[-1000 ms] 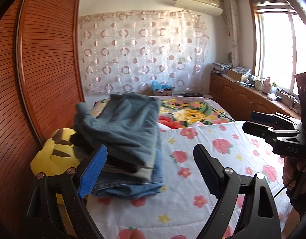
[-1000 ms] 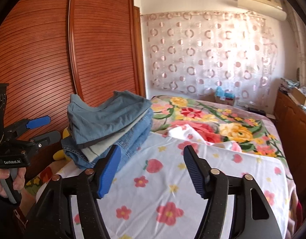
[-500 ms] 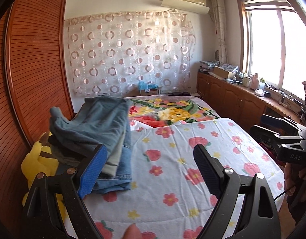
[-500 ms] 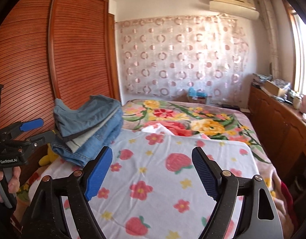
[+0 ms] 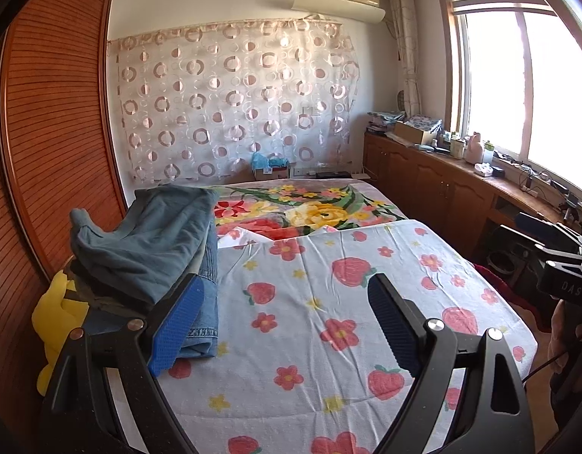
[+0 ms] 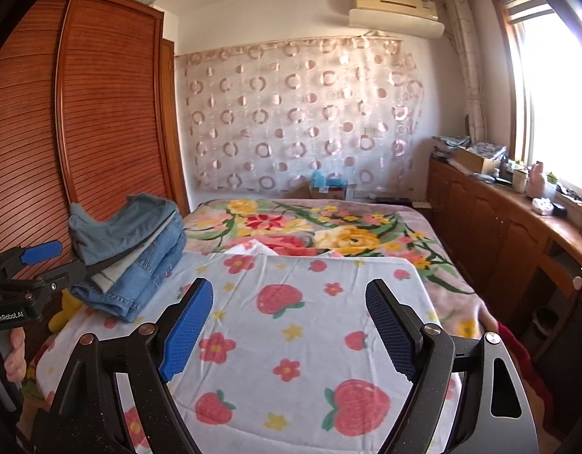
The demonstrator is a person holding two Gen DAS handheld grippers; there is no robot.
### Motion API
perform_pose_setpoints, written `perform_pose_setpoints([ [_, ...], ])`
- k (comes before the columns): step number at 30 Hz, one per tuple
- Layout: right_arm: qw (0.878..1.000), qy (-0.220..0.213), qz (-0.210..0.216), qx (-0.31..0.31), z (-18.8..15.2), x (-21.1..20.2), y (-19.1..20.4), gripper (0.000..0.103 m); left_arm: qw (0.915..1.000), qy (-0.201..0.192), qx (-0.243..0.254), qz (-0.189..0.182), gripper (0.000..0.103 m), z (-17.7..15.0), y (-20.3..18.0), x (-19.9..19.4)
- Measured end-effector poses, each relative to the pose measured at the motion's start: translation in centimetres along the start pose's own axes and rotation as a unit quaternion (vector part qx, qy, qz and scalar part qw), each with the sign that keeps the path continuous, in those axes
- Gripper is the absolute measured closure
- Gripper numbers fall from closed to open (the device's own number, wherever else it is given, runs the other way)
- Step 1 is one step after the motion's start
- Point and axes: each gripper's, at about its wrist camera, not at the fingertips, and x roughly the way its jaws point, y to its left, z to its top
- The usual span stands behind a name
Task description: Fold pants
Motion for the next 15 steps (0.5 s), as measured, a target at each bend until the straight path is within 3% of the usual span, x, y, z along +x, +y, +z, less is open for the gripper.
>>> perform_pose_setpoints([
  [15, 1.0, -0.002, -0.013, 0.002, -0.8, -0.1, 2.0, 0.018, 1.0, -0.005, -0.001, 0.002, 0.014, 0.2, -0.2, -0.3],
])
